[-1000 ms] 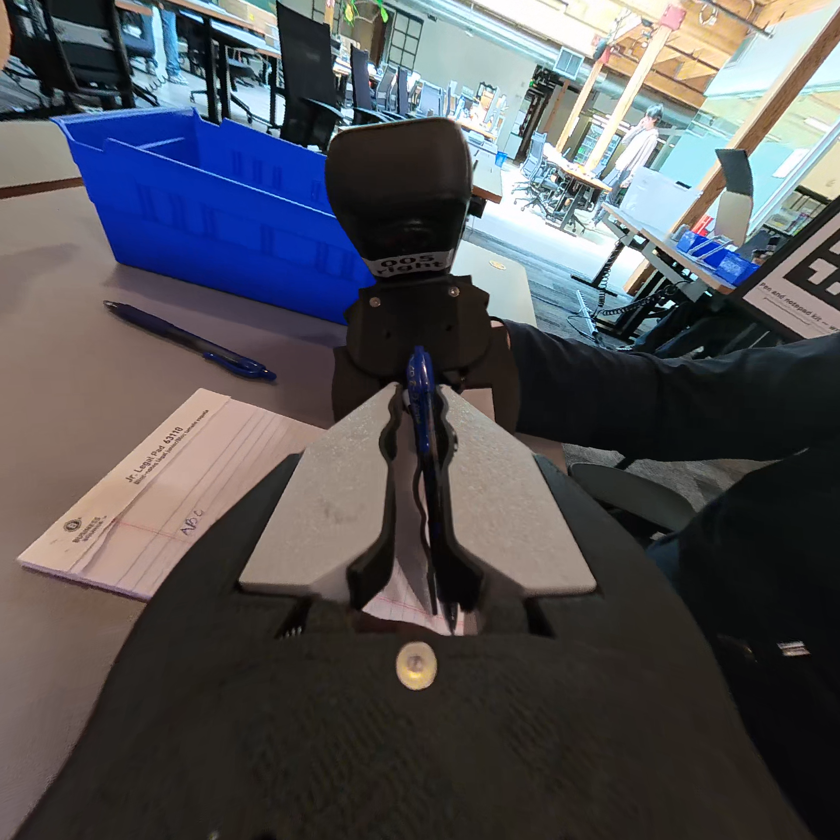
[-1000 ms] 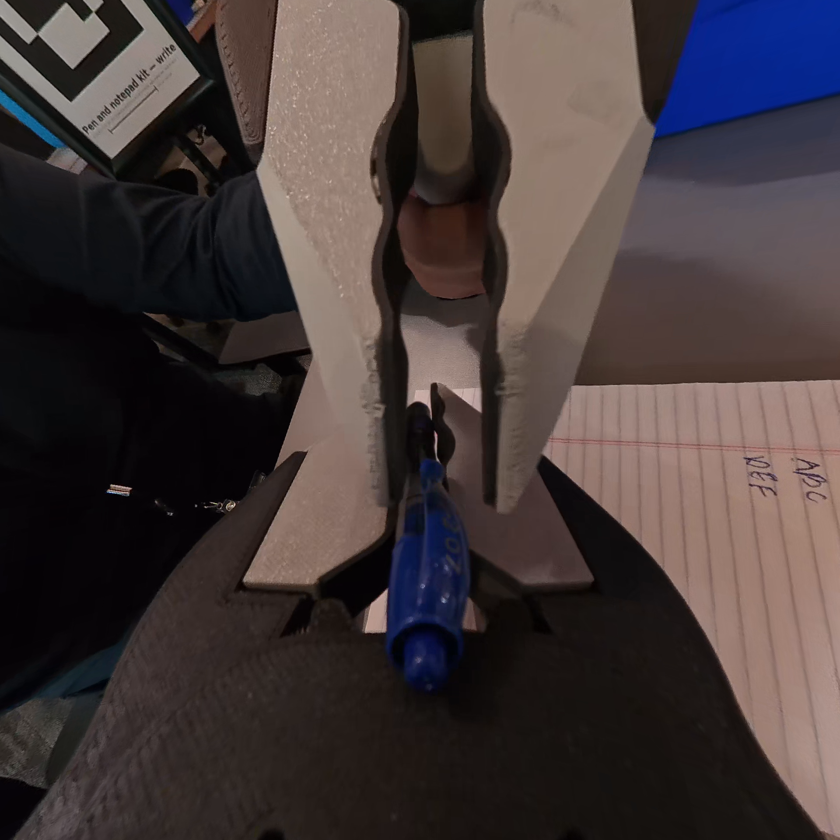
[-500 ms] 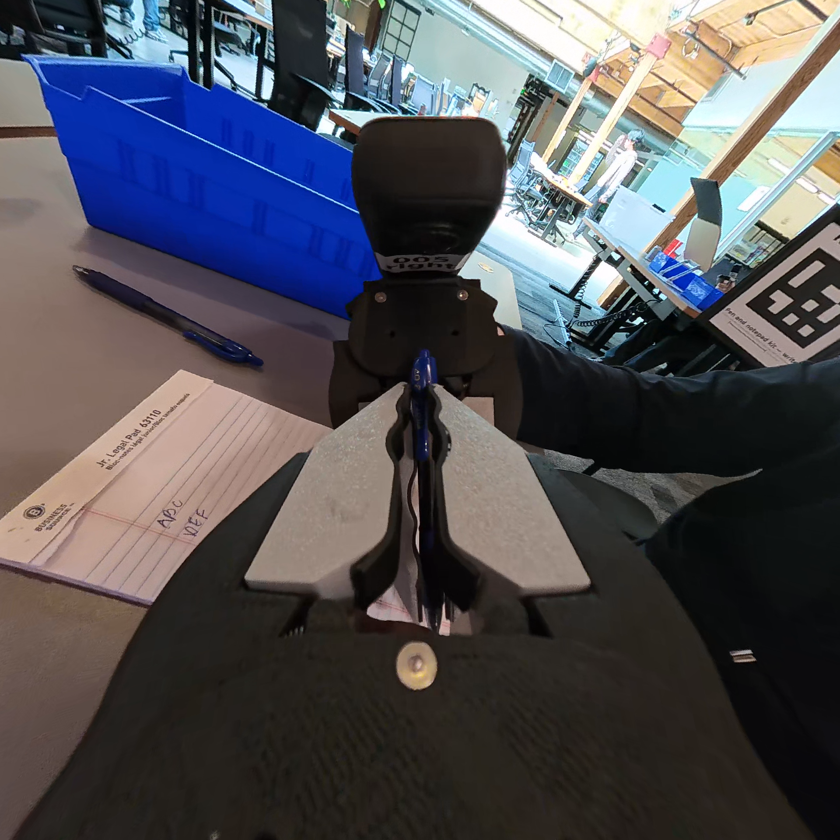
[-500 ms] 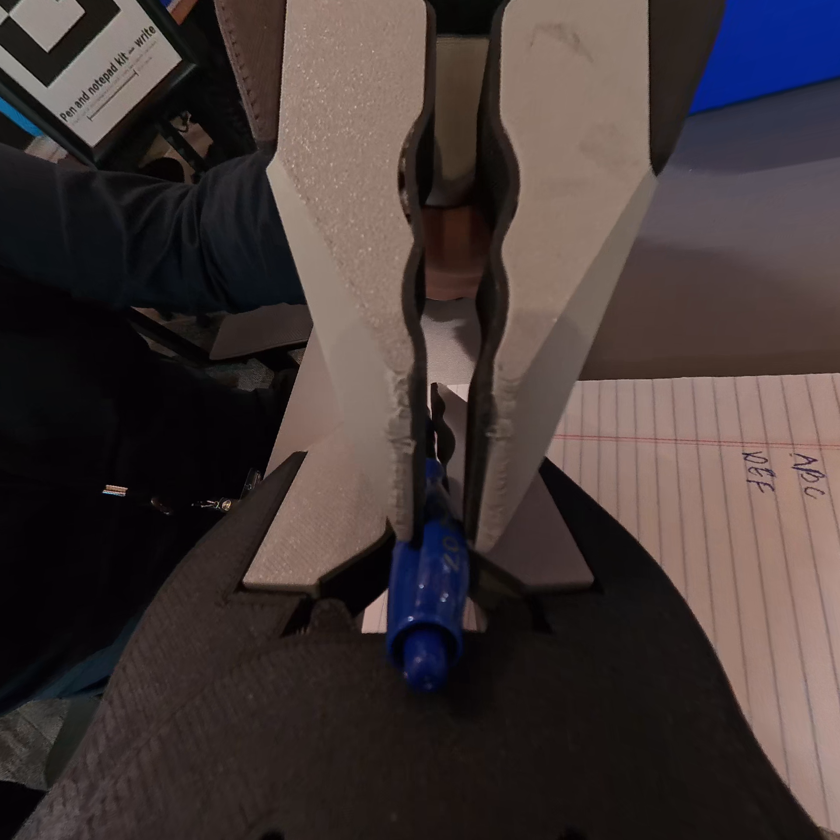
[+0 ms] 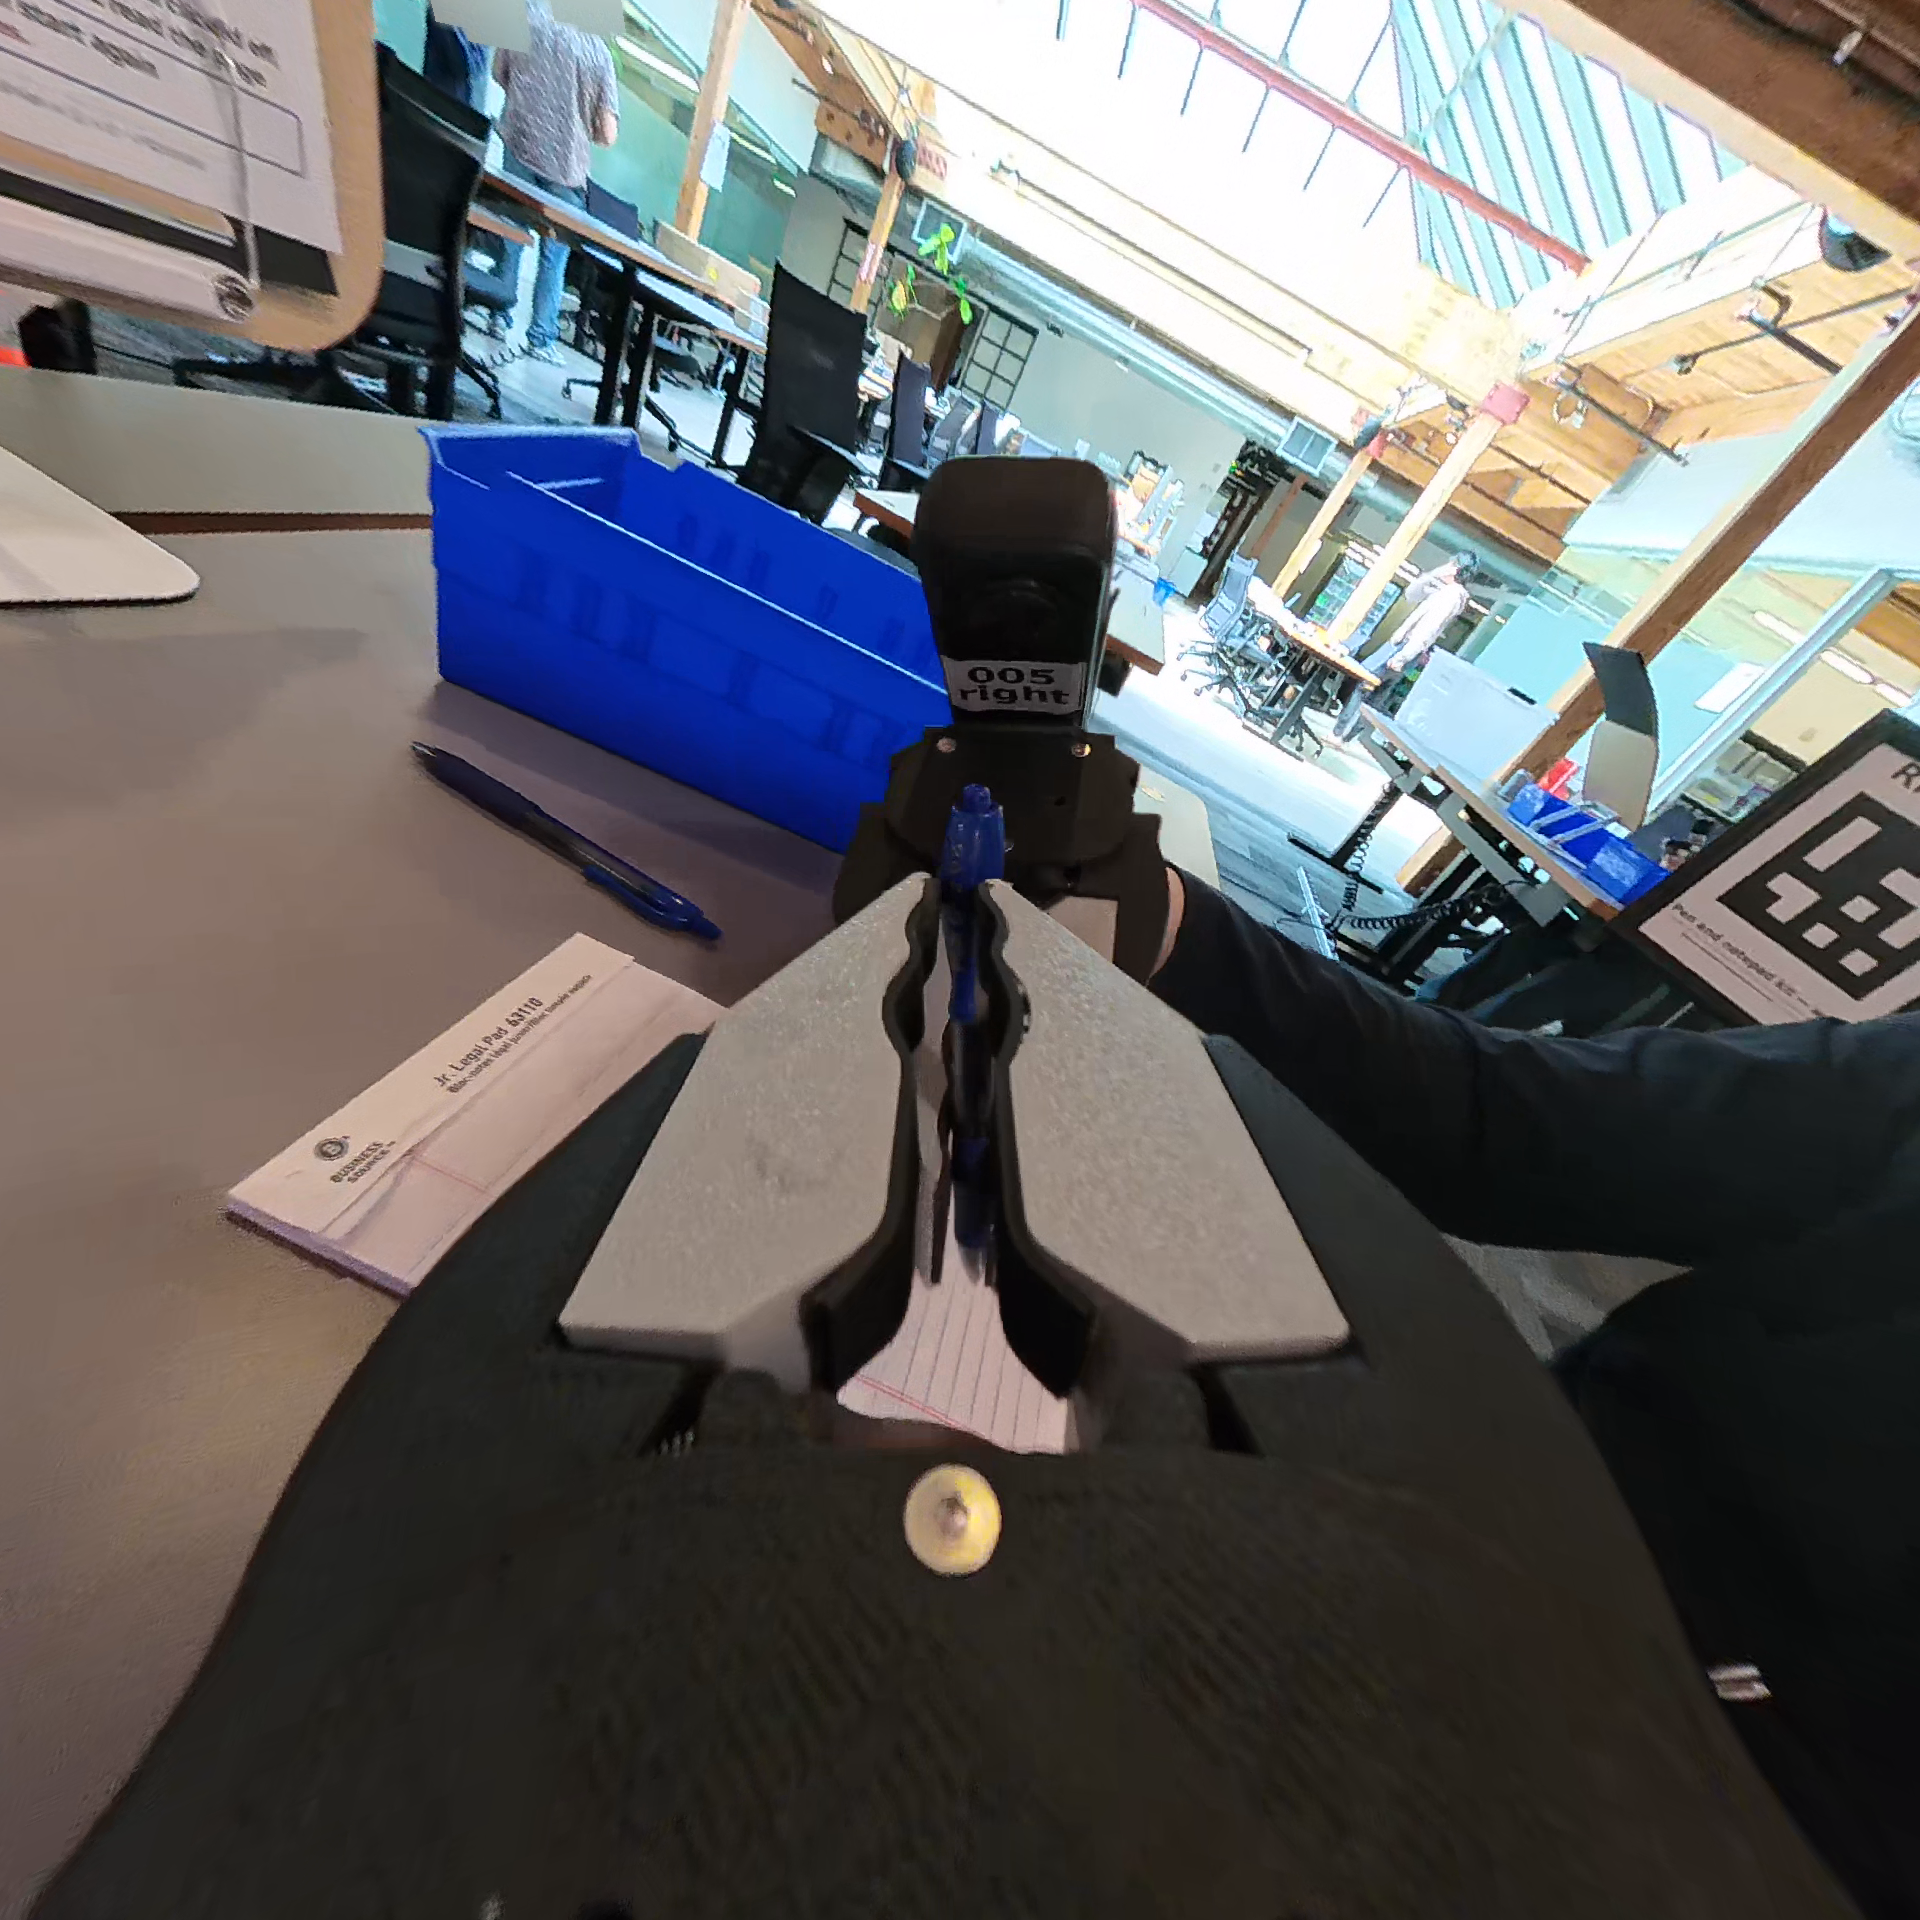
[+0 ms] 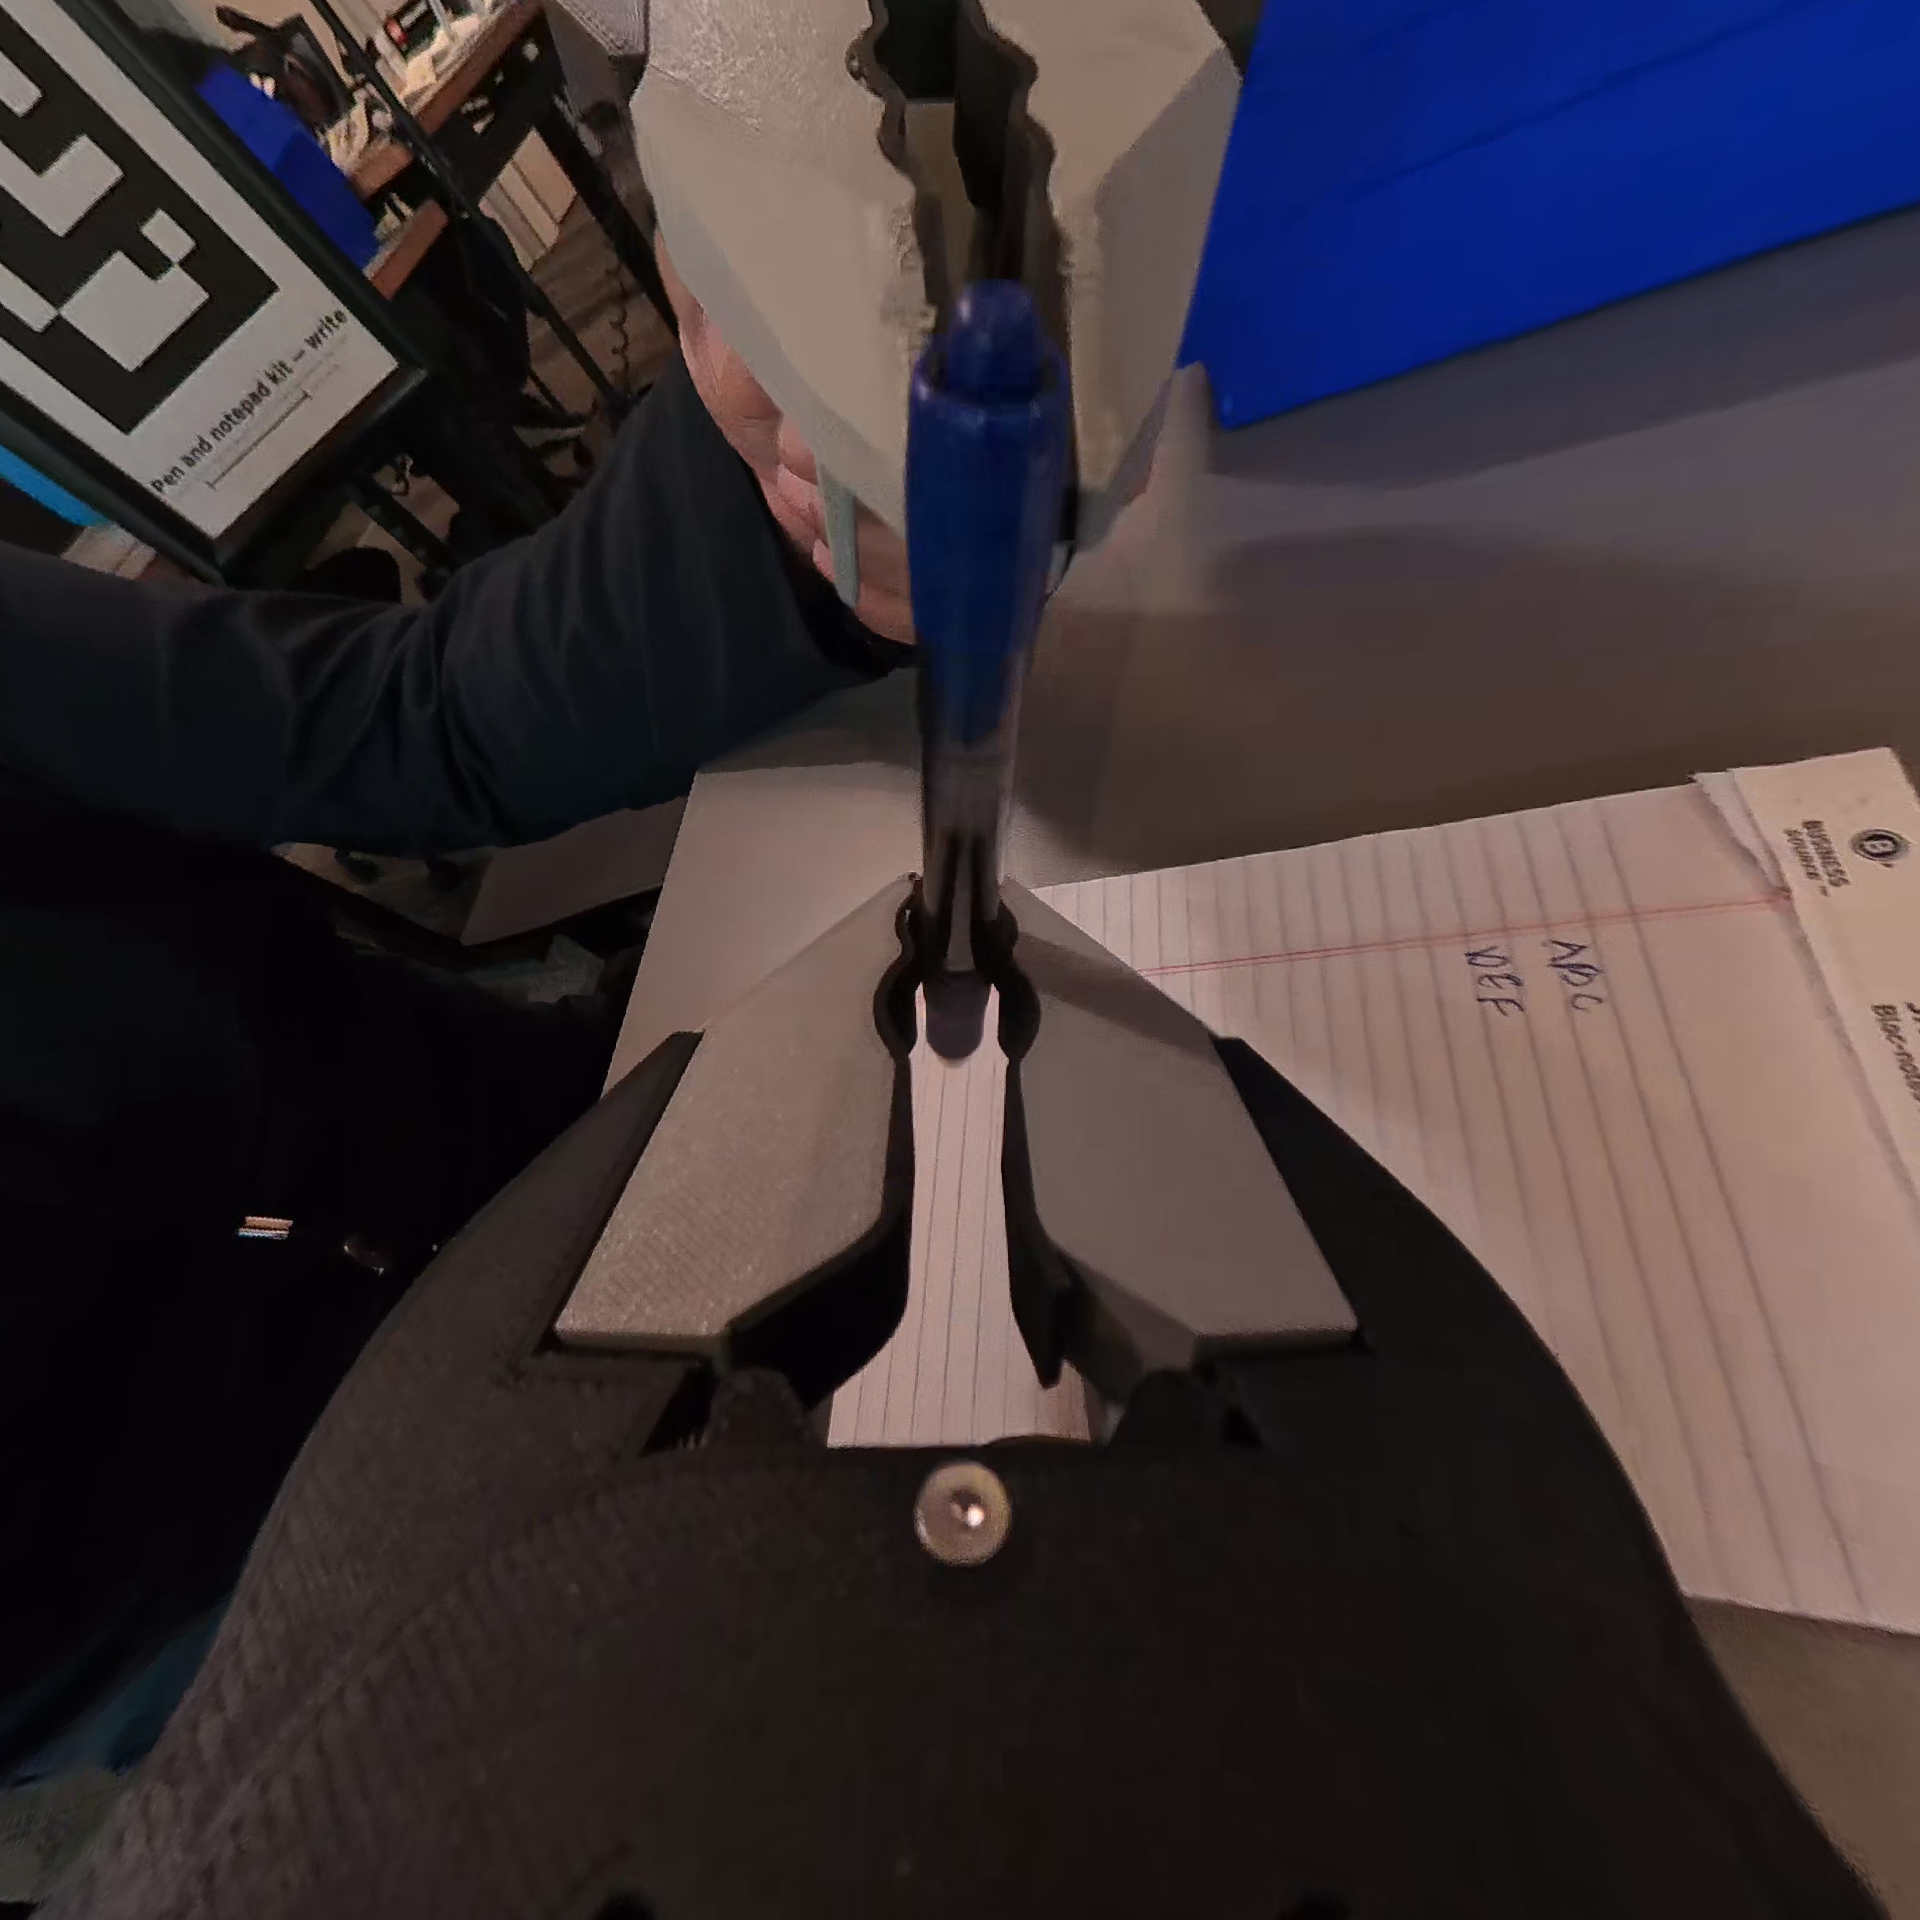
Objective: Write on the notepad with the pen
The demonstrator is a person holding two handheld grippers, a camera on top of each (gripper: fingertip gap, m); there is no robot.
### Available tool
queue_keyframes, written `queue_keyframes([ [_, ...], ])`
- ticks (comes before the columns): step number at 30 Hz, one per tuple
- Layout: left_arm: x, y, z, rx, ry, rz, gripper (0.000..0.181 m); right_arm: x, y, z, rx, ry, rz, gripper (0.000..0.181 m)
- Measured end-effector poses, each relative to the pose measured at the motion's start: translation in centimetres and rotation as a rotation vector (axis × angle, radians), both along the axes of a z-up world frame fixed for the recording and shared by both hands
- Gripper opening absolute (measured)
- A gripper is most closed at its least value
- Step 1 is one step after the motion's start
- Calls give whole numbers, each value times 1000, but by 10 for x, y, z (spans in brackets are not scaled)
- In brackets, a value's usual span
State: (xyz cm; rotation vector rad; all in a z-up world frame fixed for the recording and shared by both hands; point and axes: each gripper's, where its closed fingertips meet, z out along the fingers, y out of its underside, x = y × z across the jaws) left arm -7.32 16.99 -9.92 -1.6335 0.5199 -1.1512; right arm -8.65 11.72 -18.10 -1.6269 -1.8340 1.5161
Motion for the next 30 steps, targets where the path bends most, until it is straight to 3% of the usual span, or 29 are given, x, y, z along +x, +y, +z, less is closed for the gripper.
queue_keyframes([
  [10,-17,8,4,-32,-63,59,4,7,27,13,-37,51,-101,6],
  [18,-16,5,9,-2,-80,43,4,5,21,15,-32,64,-78,6],
  [25,-36,3,40,98,-232,96,0,5,16,10,-31,41,-59,6],
  [30,-29,3,35,102,-190,87,0,0,8,4,-18,18,-36,6],
])
